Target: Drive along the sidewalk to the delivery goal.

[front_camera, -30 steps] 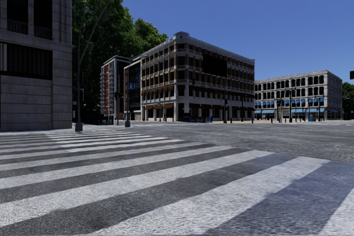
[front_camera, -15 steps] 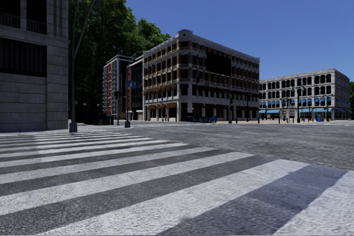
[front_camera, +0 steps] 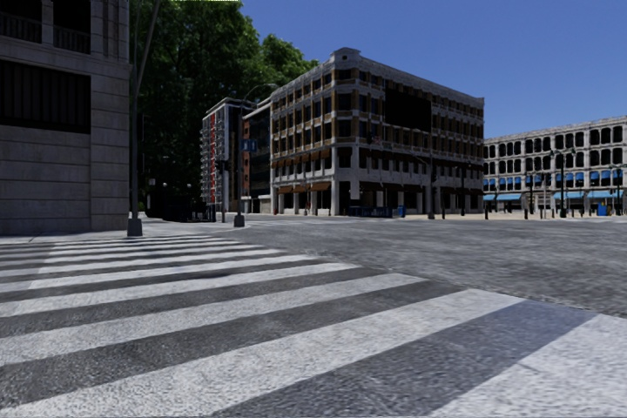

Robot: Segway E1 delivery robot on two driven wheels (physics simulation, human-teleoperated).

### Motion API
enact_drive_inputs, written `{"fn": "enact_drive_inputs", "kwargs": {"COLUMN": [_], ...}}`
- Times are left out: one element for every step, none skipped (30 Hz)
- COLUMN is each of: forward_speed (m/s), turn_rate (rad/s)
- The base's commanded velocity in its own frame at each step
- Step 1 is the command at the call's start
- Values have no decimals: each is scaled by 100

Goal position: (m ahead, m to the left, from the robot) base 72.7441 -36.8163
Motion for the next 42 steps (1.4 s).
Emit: {"fn": "enact_drive_inputs", "kwargs": {"forward_speed": [200, 200, 200, 200, 200, 200, 200, 200, 200, 200, 200, 200, 200, 200, 200, 200, 200, 200, 200, 200, 200, 200, 200, 200, 200, 200, 200, 200, 200, 200, 200, 200, 200, 200, 200, 200, 200, 200, 200, 200, 200, 200], "turn_rate": [37, 37, 37, 37, 38, 38, 42, 43, 43, 43, 43, 43, 43, 43, 43, 44, 44, 44, 44, 44, 44, 44, 44, 44, 44, 44, 44, 44, 44, 44, 44, 44, 44, 44, 44, 44, 44, 44, 44, 44, 44, 44]}}
